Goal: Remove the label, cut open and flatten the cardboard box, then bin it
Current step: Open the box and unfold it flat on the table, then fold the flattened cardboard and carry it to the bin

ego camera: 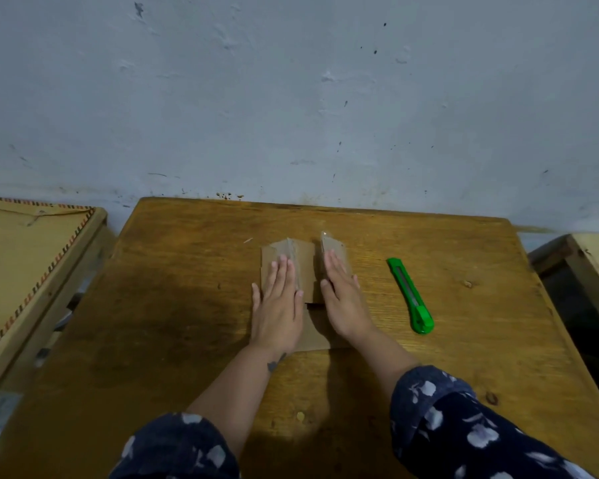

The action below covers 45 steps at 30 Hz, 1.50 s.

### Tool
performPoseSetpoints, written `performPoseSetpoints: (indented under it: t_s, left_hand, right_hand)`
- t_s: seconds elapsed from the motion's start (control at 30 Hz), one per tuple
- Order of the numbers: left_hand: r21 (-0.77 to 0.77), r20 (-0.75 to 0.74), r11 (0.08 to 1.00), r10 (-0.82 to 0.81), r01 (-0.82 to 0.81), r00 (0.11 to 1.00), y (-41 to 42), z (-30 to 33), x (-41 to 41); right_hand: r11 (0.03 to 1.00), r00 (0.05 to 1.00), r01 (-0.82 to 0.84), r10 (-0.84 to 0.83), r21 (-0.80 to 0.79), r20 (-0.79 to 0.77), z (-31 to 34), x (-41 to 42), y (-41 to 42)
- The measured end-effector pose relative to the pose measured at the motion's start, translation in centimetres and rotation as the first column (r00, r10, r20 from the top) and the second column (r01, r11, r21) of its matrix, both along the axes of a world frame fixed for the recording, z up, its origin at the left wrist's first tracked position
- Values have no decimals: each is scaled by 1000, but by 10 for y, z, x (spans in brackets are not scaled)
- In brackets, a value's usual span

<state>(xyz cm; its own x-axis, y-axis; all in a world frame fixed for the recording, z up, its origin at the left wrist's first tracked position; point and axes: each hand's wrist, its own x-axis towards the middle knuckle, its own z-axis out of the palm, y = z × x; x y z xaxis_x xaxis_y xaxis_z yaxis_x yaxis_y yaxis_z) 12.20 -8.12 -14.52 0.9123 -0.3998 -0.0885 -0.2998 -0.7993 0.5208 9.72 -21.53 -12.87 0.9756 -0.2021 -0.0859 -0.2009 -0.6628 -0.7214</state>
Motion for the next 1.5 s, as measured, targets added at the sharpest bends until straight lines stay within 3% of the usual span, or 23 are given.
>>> performPoseSetpoints:
  t_s: [0.1,0.2,0.33,0.5,0.67,0.97,1.1,1.3,1.43,1.5]
  left_hand:
    - [184,45,983,10,-18,999,-6,-5,-2]
    - [270,85,962,9,-32,996,-10,-7,-2]
    - [250,99,967,22,-46,995,-10,-10,-1]
    - [245,120,958,123,-150,985,-10,-7,-2]
    - [264,66,910,314,-320,947,-10,-6,-10]
    - [294,49,910,291,-292,956,-3,-7,-33]
    - [127,32,945,301,-303,953,7,-6,-35]
    - [-193,-4,904,389,-382,921,39,9,-86]
    - [-358,57,883,344,-303,937,57,29,-121]
    - [-416,94,878,300,-237,949,63,38,-142]
  right_hand:
    - [988,999,-28,24,-153,-32,-5,0,3]
    - [952,995,-86,69,-295,-67,-10,-3,7]
    - [928,996,-79,56,-364,-74,-14,-2,11]
    - [975,999,18,-11,-223,30,-11,-1,5]
    - [889,968,118,-202,-442,-147,-17,-8,5]
    - [847,970,42,-161,-530,-181,-17,-33,16]
    - [869,944,159,-273,-468,-187,-10,-44,27]
    - [937,972,208,-230,-282,-48,5,-87,55]
    - [962,965,258,-252,-91,67,24,-127,76]
    - [949,948,305,-296,-76,114,32,-152,83]
